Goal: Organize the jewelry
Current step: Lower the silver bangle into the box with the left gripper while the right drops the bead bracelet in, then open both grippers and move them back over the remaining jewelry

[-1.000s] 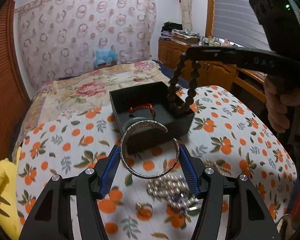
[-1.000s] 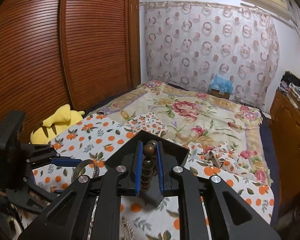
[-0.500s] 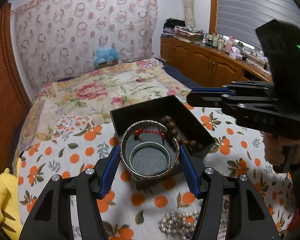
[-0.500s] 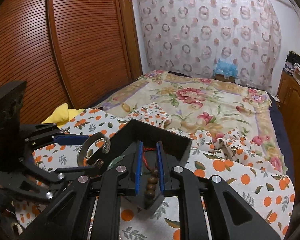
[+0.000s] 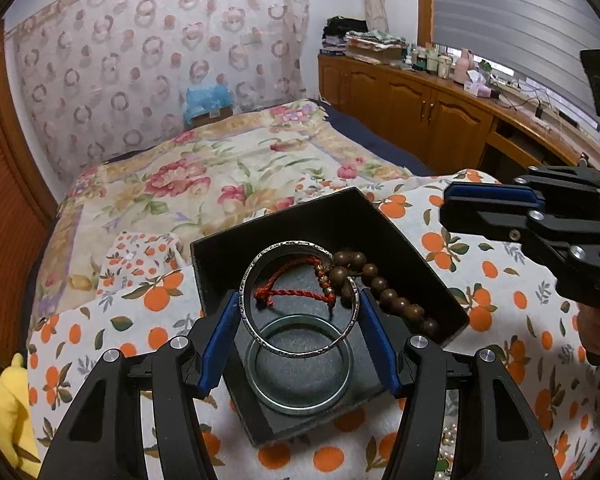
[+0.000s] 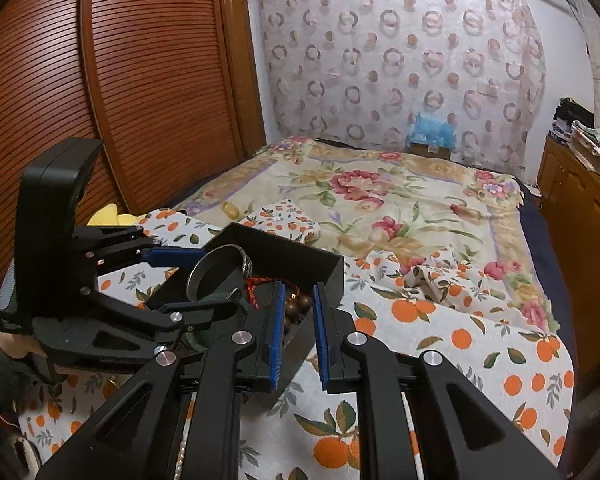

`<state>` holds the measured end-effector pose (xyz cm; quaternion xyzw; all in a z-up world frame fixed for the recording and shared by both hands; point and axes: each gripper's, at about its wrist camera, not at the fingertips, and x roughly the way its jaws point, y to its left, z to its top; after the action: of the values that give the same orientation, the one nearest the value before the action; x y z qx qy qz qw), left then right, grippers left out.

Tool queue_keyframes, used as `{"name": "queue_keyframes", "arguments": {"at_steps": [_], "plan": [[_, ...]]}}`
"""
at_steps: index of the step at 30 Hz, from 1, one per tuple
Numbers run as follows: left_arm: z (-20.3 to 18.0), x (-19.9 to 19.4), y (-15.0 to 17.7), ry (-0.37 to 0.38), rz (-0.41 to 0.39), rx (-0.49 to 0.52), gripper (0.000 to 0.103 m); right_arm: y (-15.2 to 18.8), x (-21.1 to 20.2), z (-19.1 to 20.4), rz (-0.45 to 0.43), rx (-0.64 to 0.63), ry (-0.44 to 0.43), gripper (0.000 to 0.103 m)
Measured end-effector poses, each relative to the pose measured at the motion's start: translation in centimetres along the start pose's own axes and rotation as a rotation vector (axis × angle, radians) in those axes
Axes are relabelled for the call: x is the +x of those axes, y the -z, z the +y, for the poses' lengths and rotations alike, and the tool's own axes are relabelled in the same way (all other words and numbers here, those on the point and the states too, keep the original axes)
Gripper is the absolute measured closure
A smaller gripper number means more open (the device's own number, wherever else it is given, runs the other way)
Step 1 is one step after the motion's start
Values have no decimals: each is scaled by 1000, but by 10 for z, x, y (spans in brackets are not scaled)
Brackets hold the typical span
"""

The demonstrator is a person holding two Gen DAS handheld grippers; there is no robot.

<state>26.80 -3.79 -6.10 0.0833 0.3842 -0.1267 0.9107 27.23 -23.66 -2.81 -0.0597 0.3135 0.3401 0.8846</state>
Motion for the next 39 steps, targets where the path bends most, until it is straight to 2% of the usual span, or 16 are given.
{"name": "queue_keyframes", "arguments": {"at_steps": [8, 11, 15, 22, 23, 25, 33, 39], "plan": [[-2, 4, -5, -13, 1, -6, 45, 6, -5, 1, 7, 3, 11, 87], [-3, -5, -3, -9, -16, -7, 37, 9, -8, 2, 8, 1, 17, 87], [-3, -22, 6, -1, -41, -13, 37, 16, -17, 6, 3, 3, 23, 87], [-2, -58, 40, 29, -69, -50, 37, 42, -35, 22, 19, 2, 25, 86], [-2, -60, 43, 31, -70, -55, 37, 45, -36, 25, 24, -1, 26, 84], [-2, -68, 55, 32, -71, -68, 37, 57, -40, 31, 35, -3, 27, 72], [4, -95, 100, 34, -66, -125, 37, 102, -47, 50, 124, -20, 18, 71], [3, -108, 119, 40, -59, -147, 37, 124, -52, 60, 179, -33, 14, 73]]}}
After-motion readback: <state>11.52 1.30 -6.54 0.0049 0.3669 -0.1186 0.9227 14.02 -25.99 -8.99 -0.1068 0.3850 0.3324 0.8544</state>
